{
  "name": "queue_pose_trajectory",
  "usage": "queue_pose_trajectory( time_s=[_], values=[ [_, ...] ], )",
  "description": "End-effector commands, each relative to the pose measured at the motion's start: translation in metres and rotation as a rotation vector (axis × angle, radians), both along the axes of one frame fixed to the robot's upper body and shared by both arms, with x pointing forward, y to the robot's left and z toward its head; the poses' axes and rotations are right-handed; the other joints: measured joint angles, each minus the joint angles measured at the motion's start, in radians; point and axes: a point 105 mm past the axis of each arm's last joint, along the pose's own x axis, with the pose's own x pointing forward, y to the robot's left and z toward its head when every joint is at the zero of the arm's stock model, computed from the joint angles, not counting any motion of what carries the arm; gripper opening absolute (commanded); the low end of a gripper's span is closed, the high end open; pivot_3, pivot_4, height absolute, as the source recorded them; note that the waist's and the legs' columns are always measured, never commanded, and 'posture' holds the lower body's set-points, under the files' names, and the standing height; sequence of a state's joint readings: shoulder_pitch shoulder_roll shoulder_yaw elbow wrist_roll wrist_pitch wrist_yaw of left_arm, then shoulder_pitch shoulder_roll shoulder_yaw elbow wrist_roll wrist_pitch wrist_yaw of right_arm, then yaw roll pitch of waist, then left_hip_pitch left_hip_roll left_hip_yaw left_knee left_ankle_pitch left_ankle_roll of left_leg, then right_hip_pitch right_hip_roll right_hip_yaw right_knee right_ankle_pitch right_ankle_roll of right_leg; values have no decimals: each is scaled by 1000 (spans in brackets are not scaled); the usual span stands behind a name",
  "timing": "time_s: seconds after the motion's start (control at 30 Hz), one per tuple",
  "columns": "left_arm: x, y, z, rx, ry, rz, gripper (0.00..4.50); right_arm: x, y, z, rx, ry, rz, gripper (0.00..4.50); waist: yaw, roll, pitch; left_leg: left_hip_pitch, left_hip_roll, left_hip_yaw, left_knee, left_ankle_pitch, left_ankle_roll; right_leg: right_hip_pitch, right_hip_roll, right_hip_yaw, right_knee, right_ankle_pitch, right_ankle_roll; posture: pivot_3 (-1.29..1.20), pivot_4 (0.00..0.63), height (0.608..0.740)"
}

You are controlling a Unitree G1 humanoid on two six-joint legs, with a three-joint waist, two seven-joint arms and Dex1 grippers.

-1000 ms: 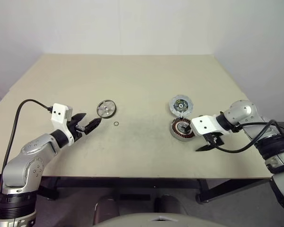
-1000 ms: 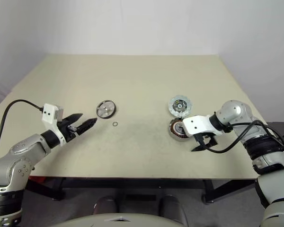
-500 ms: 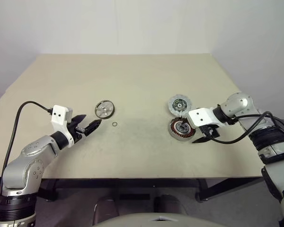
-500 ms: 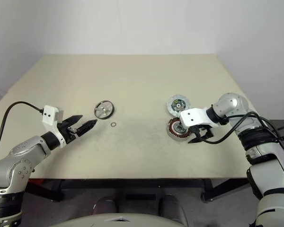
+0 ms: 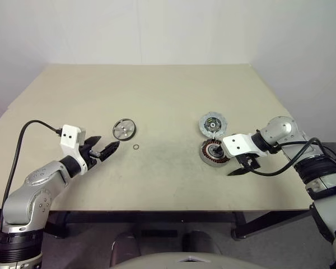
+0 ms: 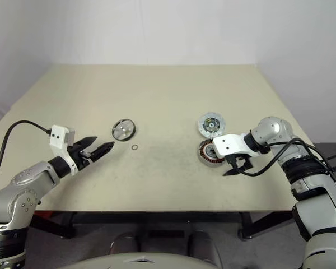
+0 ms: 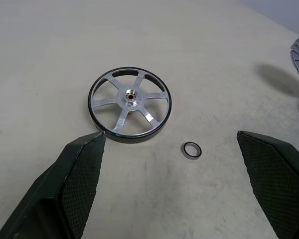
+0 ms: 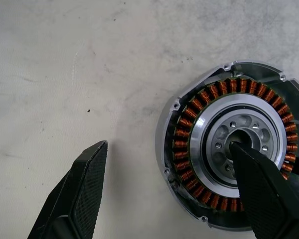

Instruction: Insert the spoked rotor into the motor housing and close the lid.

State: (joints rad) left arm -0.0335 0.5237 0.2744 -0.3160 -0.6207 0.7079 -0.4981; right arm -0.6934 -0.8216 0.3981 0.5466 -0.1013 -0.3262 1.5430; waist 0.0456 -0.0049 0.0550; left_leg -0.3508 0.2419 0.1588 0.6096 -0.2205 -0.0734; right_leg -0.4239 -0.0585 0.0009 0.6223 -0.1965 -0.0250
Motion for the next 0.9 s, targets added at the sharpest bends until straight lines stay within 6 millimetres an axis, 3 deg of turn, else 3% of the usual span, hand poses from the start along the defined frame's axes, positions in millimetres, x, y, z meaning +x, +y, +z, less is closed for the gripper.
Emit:
queue_pose_trajectory(
  time_s=[0.03, 0.27, 0.37, 0.53, 0.57, 0.9],
  values=[
    [1, -1, 14, 5, -58, -6, 4478, 1, 4, 1, -19, 5, 24, 4400, 0, 0, 0, 0, 0, 0, 0, 0, 0, 0, 0, 0, 0, 0, 0, 0, 0, 740],
    [-2, -3, 12, -1, -56, 2, 4478, 9, 12, 4, -31, 6, 23, 4400, -1, 0, 0, 0, 0, 0, 0, 0, 0, 0, 0, 0, 0, 0, 0, 0, 0, 740],
    [-4, -2, 12, -1, -55, 8, 4500, 13, 15, 6, -31, 2, 20, 3819, -3, 0, 0, 0, 0, 0, 0, 0, 0, 0, 0, 0, 0, 0, 0, 0, 0, 740],
    [-4, 1, 13, 2, -57, 18, 4500, 17, 20, 12, -22, -21, 16, 2140, -2, -1, 0, 0, 0, -1, 0, 0, 0, 0, 0, 0, 0, 0, 0, 0, 0, 740],
    [-4, 1, 13, 2, -57, 19, 4500, 18, 21, 12, -20, -28, 17, 2042, -3, -2, 0, 0, 0, -1, 0, 0, 0, 0, 0, 0, 0, 0, 0, 0, 0, 740],
    [-1, 2, 15, 8, -63, 18, 4500, 23, 23, 12, -3, -56, -20, 1986, -7, -3, -1, 1, 0, -1, 0, 0, 0, 1, 1, 0, 1, 0, 0, 0, 0, 740]
  ],
)
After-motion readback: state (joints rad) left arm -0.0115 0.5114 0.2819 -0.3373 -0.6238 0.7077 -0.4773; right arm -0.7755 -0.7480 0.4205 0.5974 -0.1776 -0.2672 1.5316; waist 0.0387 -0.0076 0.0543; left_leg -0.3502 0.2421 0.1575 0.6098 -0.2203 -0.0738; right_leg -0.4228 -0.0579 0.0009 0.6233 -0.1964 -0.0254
